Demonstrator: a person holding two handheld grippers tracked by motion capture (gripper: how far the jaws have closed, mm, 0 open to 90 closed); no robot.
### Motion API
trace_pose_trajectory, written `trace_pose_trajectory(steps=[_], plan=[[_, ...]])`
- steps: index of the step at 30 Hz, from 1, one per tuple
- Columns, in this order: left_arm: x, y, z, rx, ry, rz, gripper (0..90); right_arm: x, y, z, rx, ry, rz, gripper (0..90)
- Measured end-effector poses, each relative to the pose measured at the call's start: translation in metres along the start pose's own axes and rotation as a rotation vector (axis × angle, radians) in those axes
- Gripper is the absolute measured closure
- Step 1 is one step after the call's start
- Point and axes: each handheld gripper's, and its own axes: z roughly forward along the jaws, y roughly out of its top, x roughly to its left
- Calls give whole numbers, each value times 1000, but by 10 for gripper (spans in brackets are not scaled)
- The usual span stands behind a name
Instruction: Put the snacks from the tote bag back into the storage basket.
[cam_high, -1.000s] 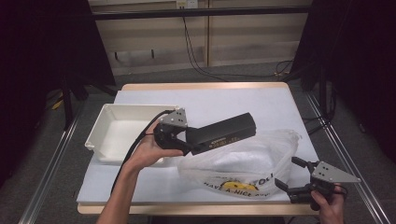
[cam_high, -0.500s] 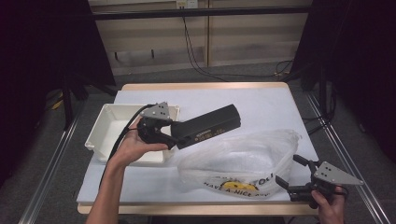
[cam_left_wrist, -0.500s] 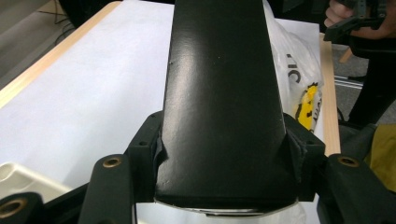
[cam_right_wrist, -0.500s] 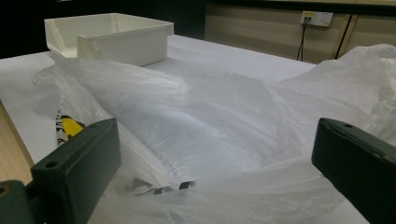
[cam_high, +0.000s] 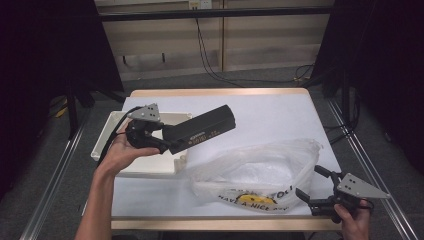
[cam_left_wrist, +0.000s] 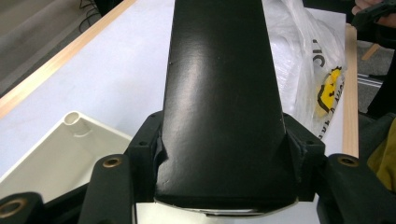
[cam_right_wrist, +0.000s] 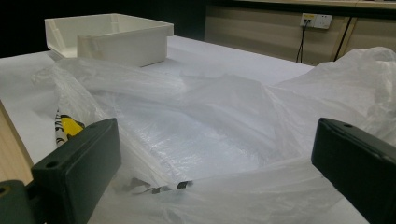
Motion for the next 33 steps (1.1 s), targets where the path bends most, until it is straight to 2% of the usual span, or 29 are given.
trace_pose_trajectory(steps=[11,15,23,29,33], plan=[[14,-16,-21,21,32,-9,429,0,0,1,7,-3,6,12],[19,-21,-27,15,48,-32,429,0,0,1,7,-3,8,13],[31,-34,-40,45,60,-42,429,0,0,1,10,-3,5,13],[40,-43,-51,62,93,-45,430,1,0,1,7,1,-1,14],[45,-49,-54,80,90,-49,430,1,0,2,9,2,1,14]])
